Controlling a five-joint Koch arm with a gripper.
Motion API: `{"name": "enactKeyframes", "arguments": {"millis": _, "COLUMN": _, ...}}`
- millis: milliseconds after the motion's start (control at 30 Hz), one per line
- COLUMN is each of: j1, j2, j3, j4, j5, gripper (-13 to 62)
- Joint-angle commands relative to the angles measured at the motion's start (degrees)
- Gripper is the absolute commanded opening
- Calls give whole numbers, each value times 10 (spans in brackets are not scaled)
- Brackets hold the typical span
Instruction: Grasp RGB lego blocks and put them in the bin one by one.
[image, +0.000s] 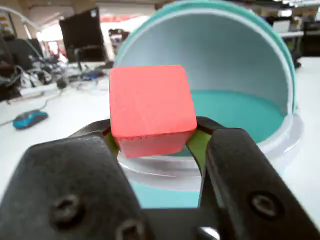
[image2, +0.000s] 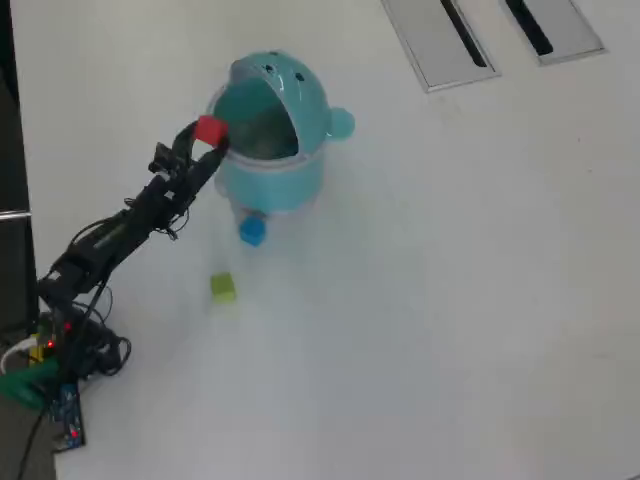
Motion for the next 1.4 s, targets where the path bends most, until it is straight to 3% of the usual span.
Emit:
{"name": "enactKeyframes", "arguments": {"millis": 0, "j1": -9, "j2": -8, "j3": -99, "j4": -4, "j5": -11, "gripper": -36}}
{"name": "enactKeyframes", "arguments": {"millis": 267, "j1": 6, "j2": -94, "j3": -217, "j4": -9, "j5": -40, "gripper": -33}}
{"name": "enactKeyframes", "arguments": {"millis": 367, "j1": 12, "j2": -112, "j3": -221, "j4": -5, "j5": -116, "gripper": 76}}
{"name": "enactKeyframes", "arguments": {"millis": 533, "j1": 12, "j2": -116, "j3": -221, "j4": -9, "j5": -141, "gripper": 114}}
{"name": "enactKeyframes", "arguments": {"millis": 700, "j1": 12, "j2": -109, "j3": -194, "j4": -4, "j5": -216, "gripper": 238}}
{"name": "enactKeyframes", "arguments": {"millis": 1067, "j1": 9, "j2": -80, "j3": -162, "j4": 13, "j5": -247, "gripper": 272}}
{"name": "enactKeyframes", "arguments": {"millis": 1367, "j1": 11, "j2": 36, "j3": -11, "j4": 28, "j5": -236, "gripper": 271}}
